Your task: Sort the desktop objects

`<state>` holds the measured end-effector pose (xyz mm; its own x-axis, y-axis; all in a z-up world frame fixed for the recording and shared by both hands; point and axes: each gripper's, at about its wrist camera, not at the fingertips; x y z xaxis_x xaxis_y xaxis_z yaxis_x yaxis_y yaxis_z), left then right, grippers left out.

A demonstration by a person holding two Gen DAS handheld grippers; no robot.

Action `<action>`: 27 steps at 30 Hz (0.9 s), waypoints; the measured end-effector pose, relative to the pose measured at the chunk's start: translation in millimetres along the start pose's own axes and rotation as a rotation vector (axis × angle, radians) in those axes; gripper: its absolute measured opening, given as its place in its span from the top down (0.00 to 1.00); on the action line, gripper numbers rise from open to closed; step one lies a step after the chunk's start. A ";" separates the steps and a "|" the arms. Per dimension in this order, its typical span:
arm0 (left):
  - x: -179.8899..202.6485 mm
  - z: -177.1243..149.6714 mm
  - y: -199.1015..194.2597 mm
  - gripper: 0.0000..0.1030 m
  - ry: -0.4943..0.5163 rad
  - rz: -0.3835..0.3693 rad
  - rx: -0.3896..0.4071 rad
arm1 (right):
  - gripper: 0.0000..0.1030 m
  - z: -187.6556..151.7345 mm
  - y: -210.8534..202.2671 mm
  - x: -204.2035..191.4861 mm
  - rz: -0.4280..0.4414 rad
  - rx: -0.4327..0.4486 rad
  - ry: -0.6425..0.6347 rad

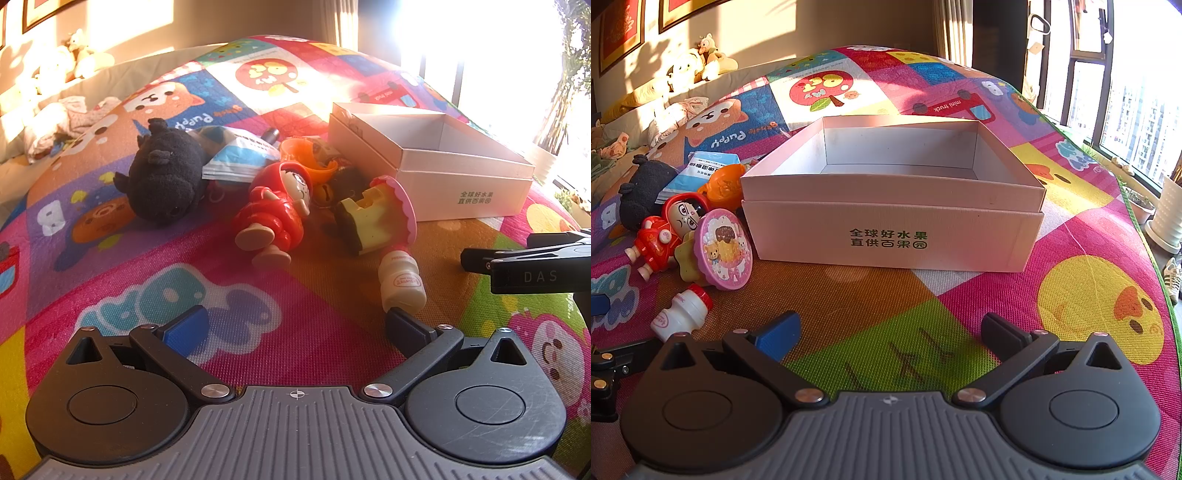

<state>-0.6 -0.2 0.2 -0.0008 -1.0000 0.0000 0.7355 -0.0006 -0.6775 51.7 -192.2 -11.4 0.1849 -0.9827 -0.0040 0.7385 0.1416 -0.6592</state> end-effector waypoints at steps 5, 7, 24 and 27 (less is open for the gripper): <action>0.2 0.0 -0.2 0.00 0.000 -0.001 0.000 | 0.00 -1.6 -0.2 -0.1 -0.001 0.001 -0.001; 0.7 0.2 -0.2 0.00 -0.001 -0.002 0.000 | 0.00 -2.2 -0.9 0.6 0.000 0.001 0.000; 2.6 0.4 0.8 0.00 -0.001 -0.003 -0.001 | 0.00 -1.6 -2.0 1.5 0.001 0.000 0.000; 2.5 0.9 0.0 0.00 -0.006 0.000 -0.001 | 0.00 -0.4 0.1 3.3 0.004 0.000 -0.004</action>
Point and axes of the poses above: each gripper's, at about its wrist camera, not at the fingertips, and y roughly the way its jaws point, x to its right, z to its top, and after that the axes turned 2 degrees about -x, right-handed
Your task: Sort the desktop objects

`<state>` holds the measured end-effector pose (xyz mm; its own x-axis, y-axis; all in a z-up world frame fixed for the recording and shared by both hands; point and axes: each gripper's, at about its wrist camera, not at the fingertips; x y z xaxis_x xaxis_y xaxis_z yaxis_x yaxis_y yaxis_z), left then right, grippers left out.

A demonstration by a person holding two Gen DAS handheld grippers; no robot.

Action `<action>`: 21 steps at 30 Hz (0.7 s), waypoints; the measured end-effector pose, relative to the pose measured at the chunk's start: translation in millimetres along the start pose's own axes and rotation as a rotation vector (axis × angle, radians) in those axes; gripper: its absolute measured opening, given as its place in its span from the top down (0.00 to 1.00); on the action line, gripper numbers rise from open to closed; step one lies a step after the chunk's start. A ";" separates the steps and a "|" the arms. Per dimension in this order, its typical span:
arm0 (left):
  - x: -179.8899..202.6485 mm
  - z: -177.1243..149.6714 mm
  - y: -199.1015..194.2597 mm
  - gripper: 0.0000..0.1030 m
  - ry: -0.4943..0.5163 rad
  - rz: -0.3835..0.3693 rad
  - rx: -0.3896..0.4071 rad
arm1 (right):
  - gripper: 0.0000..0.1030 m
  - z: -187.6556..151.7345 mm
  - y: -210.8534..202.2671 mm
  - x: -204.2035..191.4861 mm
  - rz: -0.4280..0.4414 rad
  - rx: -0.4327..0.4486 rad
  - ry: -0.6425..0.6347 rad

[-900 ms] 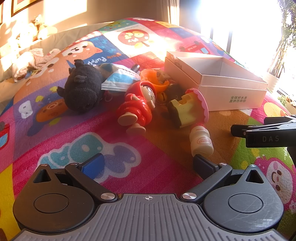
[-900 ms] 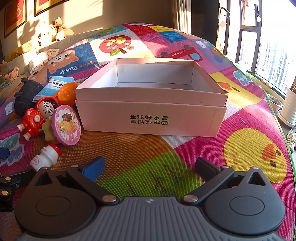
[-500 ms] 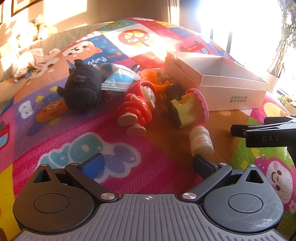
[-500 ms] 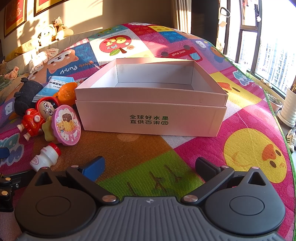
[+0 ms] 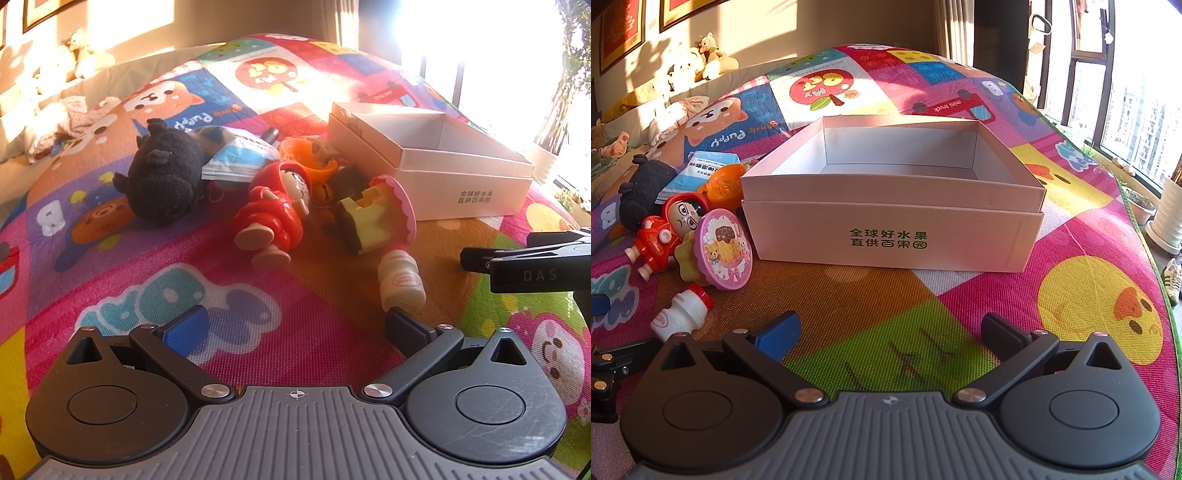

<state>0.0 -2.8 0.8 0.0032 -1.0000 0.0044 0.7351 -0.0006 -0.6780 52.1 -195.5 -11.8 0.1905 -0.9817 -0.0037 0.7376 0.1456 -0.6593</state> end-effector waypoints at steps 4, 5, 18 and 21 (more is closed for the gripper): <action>-1.7 -0.9 -0.4 0.00 0.004 0.001 0.000 | 0.00 -0.2 -0.2 2.6 0.002 0.000 0.000; -3.5 -1.0 -0.5 0.00 0.001 -0.003 0.000 | 0.00 0.1 0.1 3.0 0.001 -0.001 -0.001; -3.0 -2.3 -1.9 0.00 0.007 0.004 -0.001 | 0.00 1.2 1.4 4.0 0.005 -0.001 -0.006; -3.2 -2.4 -2.1 0.00 0.006 0.002 -0.001 | 0.00 0.9 1.1 4.2 0.005 -0.001 -0.005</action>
Point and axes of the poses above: each gripper's, at about its wrist camera, not at the fingertips, and y roughly the way its jaws point, x to its right, z to its top, and after that the axes turned 2 degrees about -x, right-handed
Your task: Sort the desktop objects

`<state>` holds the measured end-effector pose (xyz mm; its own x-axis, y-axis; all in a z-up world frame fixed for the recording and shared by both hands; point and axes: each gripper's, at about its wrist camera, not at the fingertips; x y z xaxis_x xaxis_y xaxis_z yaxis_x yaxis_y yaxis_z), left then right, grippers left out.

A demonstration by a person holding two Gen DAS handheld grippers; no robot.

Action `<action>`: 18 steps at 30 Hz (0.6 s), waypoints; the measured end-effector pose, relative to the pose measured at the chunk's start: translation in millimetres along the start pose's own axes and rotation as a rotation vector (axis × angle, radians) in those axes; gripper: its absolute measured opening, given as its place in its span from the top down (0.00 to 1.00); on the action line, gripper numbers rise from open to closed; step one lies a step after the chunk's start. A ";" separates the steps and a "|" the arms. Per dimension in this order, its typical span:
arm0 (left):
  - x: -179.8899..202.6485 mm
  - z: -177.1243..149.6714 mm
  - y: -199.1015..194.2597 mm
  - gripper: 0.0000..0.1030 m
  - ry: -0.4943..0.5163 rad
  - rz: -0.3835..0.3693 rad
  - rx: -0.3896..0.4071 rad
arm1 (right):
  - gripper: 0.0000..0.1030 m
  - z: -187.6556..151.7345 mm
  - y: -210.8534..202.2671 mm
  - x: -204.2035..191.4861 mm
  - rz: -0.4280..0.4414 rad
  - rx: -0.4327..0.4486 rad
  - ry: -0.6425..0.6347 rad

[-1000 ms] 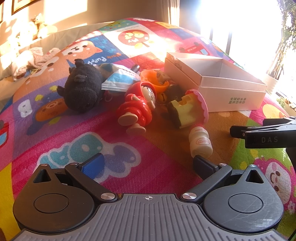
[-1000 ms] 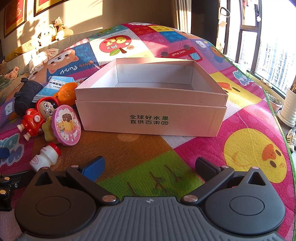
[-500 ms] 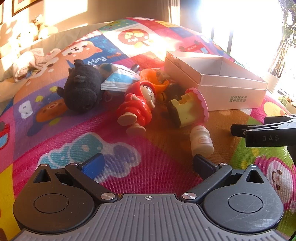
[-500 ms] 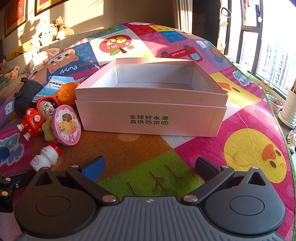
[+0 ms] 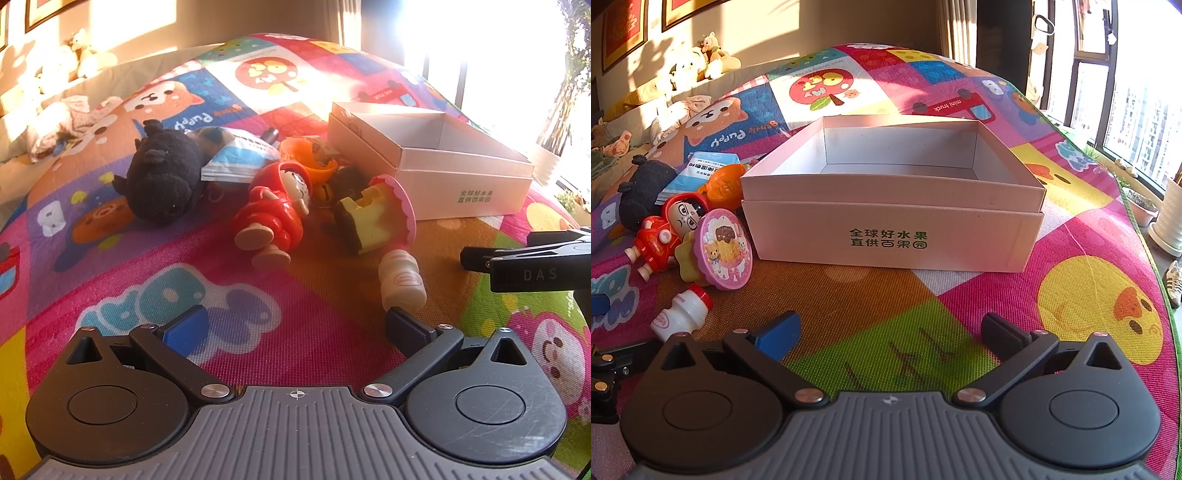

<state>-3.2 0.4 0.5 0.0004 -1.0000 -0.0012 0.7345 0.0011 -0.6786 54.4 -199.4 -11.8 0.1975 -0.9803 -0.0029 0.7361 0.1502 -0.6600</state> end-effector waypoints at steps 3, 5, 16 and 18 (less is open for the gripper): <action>0.5 0.1 0.3 0.00 0.003 0.001 0.000 | 0.00 0.1 0.0 0.2 -0.001 0.000 -0.001; 0.5 0.2 0.3 0.00 0.002 -0.001 0.000 | 0.00 -0.2 -0.3 0.4 0.000 0.000 0.000; 3.4 0.8 0.4 0.00 0.014 -0.006 -0.004 | 0.00 -0.1 -0.3 0.2 0.000 0.000 -0.001; 3.9 1.2 0.6 0.00 0.014 -0.006 -0.004 | 0.00 -0.1 -0.2 0.4 0.000 0.000 -0.001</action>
Point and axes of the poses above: each gripper's, at about its wrist camera, not at the fingertips, and y roughly the way its jaws point, x to its right, z to its top, and after that the axes turned 2 degrees about -x, right-handed
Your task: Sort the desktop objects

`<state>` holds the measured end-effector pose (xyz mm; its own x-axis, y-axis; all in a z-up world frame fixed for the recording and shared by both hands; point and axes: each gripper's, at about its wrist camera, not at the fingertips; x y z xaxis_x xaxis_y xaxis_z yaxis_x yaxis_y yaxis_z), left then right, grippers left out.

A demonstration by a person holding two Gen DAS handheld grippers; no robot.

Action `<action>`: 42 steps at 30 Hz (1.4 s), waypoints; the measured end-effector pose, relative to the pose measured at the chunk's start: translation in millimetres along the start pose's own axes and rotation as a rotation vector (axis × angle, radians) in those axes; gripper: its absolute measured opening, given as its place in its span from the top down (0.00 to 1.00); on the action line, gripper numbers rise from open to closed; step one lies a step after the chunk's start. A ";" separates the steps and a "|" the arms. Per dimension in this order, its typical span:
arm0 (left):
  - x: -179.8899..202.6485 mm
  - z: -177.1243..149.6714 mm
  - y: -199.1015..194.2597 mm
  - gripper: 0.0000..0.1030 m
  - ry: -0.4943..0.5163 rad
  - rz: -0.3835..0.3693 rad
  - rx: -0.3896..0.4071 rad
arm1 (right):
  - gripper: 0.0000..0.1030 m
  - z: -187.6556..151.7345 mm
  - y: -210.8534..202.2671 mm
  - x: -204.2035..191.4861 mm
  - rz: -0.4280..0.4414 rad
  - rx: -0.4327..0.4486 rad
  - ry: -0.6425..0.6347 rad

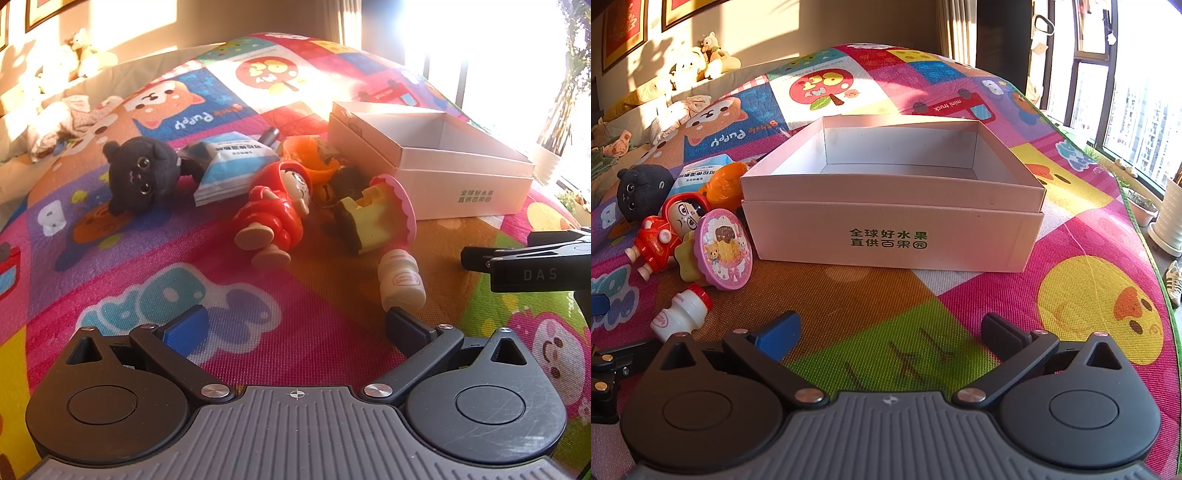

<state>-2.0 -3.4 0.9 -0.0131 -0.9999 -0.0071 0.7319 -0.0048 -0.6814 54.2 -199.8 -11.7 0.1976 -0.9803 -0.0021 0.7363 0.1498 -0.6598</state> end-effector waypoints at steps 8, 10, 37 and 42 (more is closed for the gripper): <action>0.6 1.7 1.5 0.00 0.002 0.003 -0.011 | 0.00 0.1 0.1 -0.3 0.000 -0.001 -0.001; 0.7 3.2 2.3 0.00 0.001 0.000 -0.020 | 0.00 0.4 -0.2 1.7 0.005 -0.005 0.003; -30.4 9.8 -20.9 0.00 -0.020 0.158 0.084 | 0.00 -14.2 -44.1 -6.9 0.170 0.031 -0.151; -54.9 10.1 -33.5 0.00 -0.127 0.141 0.114 | 0.13 -3.4 -60.6 -33.1 0.273 0.093 -0.283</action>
<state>-18.9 51.5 31.6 0.1753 -0.9845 0.0010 0.7931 0.1406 -0.5926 0.8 -176.9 25.8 0.5551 -0.8304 0.0474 0.6848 0.4240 -0.5927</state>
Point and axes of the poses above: each gripper's, at about its wrist camera, not at the fingertips, and y roughly the way its jaws point, x to its right, z to its top, and after that the axes turned 2 degrees about -x, right-handed
